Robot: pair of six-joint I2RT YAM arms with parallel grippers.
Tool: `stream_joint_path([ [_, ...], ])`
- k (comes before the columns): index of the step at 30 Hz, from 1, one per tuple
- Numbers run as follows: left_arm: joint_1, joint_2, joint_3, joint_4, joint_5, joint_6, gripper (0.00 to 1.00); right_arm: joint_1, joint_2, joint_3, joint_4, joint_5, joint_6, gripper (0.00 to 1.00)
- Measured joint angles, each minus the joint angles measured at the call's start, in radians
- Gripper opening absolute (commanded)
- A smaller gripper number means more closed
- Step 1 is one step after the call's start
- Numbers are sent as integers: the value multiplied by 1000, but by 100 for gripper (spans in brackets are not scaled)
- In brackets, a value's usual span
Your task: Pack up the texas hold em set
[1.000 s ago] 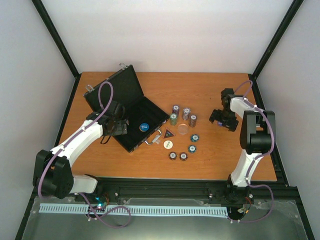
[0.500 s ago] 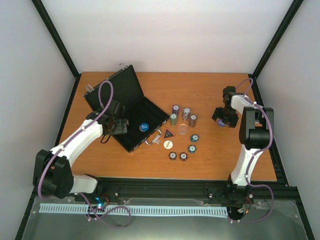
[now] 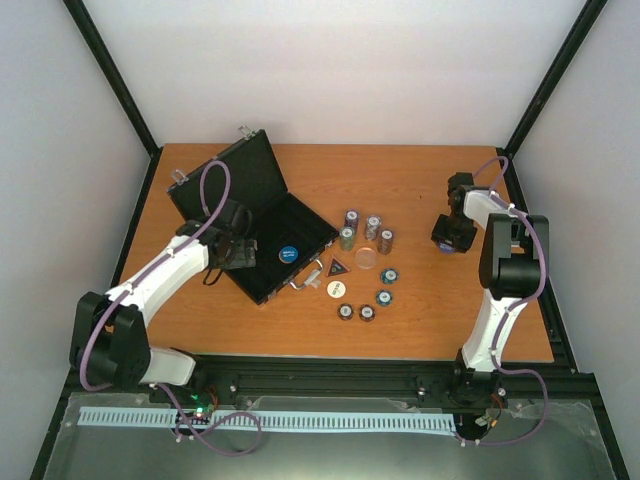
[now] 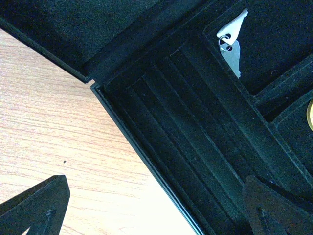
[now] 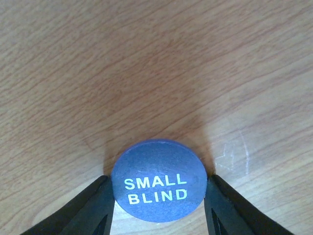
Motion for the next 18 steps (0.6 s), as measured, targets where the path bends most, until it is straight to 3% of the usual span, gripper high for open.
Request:
stream_joint_path([
  [18, 0, 12, 13, 0, -3, 6, 100, 16, -50, -31, -11, -111, 3, 49],
])
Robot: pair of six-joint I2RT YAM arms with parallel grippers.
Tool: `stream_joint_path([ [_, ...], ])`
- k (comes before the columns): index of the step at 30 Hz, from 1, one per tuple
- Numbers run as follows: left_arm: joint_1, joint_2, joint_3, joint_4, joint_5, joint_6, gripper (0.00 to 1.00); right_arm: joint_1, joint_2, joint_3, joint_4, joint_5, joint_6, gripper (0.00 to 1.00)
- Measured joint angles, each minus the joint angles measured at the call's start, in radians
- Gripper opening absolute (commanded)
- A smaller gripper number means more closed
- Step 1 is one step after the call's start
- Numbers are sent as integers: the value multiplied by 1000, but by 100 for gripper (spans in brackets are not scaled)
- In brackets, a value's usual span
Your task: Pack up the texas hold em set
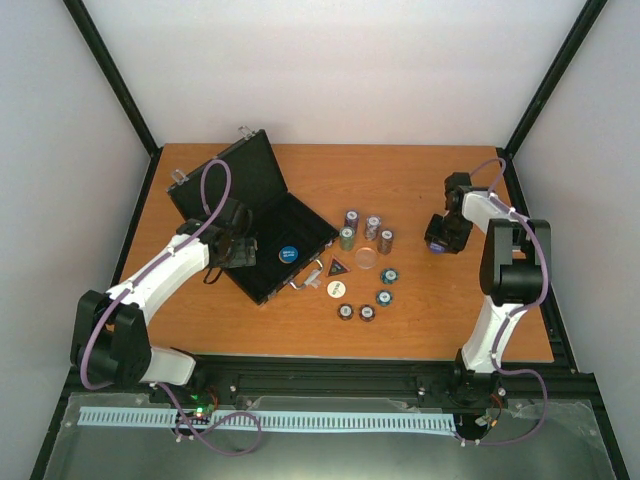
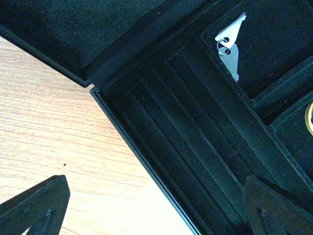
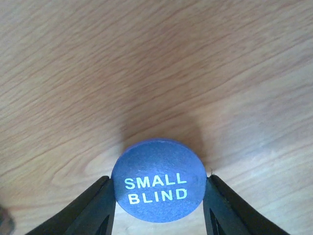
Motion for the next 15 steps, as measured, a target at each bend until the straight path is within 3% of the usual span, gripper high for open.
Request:
stream_joint_path([
  [15, 0, 0, 0, 0, 0, 0, 100, 117, -139, 55, -104, -74, 11, 49],
])
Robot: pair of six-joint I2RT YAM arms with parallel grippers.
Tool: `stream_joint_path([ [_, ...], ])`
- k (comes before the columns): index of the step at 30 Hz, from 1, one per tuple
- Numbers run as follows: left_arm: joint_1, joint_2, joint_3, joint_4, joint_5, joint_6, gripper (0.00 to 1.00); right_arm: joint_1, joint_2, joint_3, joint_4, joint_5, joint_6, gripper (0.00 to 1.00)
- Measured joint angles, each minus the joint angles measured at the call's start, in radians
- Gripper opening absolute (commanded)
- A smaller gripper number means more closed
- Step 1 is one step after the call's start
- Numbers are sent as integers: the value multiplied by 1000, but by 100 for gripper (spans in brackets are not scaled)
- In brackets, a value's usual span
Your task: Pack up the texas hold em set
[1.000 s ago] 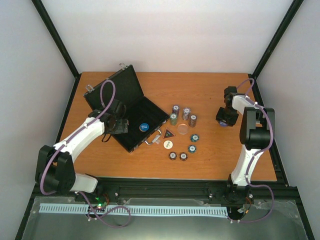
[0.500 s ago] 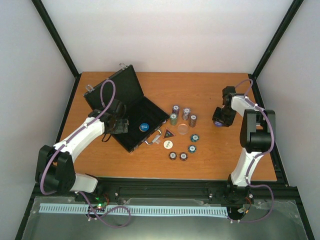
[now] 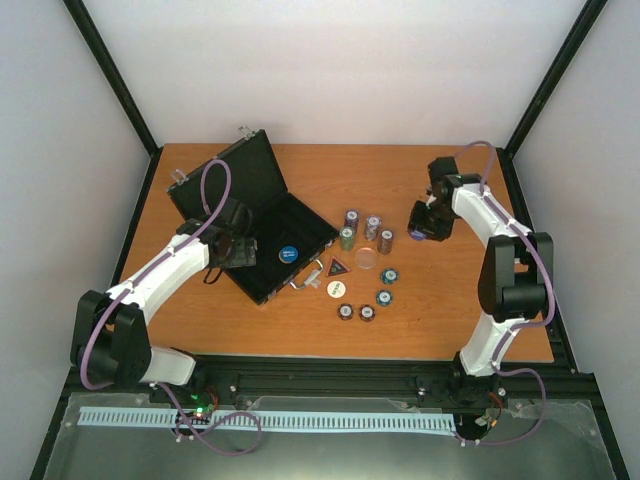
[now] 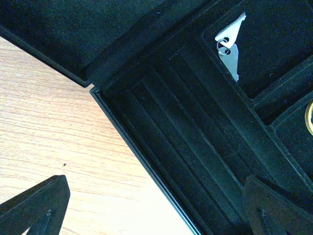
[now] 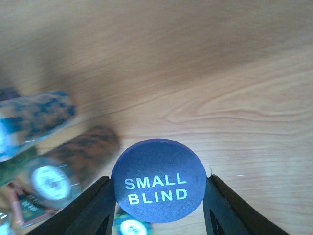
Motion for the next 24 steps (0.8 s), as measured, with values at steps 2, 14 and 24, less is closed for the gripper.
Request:
stream_joint_path([
  [2, 0, 1, 0, 0, 0, 0, 100, 42, 0, 42, -16, -9, 6, 49],
  [14, 0, 7, 16, 1, 0, 0, 100, 303, 85, 284, -50, -76, 53, 49],
  [24, 0, -6, 26, 1, -5, 0, 100, 478, 276, 514, -76, -131, 68, 49],
])
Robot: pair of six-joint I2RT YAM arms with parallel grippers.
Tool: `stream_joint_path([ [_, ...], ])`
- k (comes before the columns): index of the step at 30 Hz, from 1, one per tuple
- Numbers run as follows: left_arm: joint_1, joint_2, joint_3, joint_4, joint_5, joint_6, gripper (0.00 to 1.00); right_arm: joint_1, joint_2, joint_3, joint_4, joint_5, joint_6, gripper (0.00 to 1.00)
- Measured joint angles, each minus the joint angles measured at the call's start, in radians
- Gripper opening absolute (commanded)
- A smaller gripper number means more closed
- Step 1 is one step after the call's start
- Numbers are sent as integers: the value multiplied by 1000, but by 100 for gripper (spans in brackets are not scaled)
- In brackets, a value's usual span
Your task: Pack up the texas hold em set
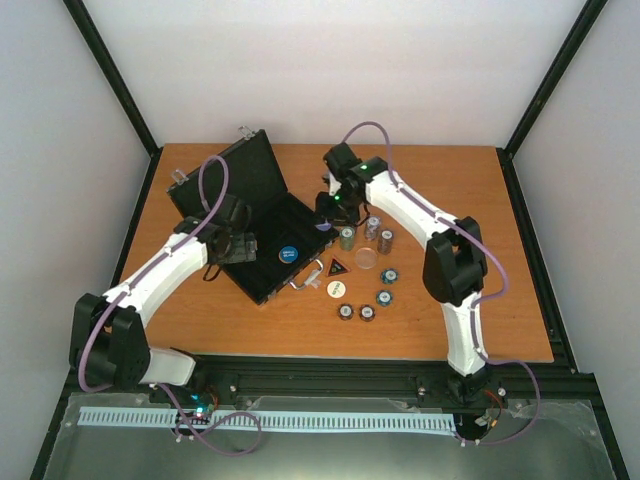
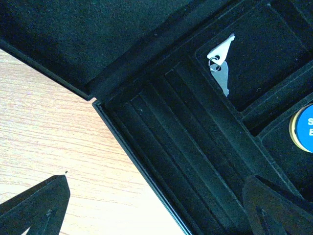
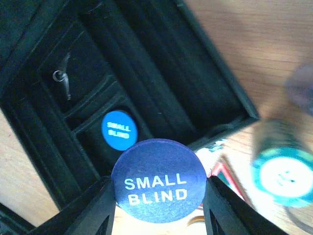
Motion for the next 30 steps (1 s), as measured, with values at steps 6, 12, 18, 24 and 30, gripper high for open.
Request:
stream_joint_path([
  [6, 0, -34, 4, -2, -13, 0, 100, 58, 81, 93, -11, -39, -7, 47],
  [12, 0, -80, 4, -10, -22, 0, 100, 91, 171, 169, -18, -76, -12, 47],
  [18, 0, -137, 4, -36, -37, 0, 100, 144, 252, 232, -16, -111, -17, 47],
  [24, 0, -209, -13, -61, -48, 0, 100, 174, 285, 237, -14, -124, -17, 47],
  [30, 0, -264, -45, -87, -51, -1, 100, 191, 327, 256, -9, -124, -16, 47],
])
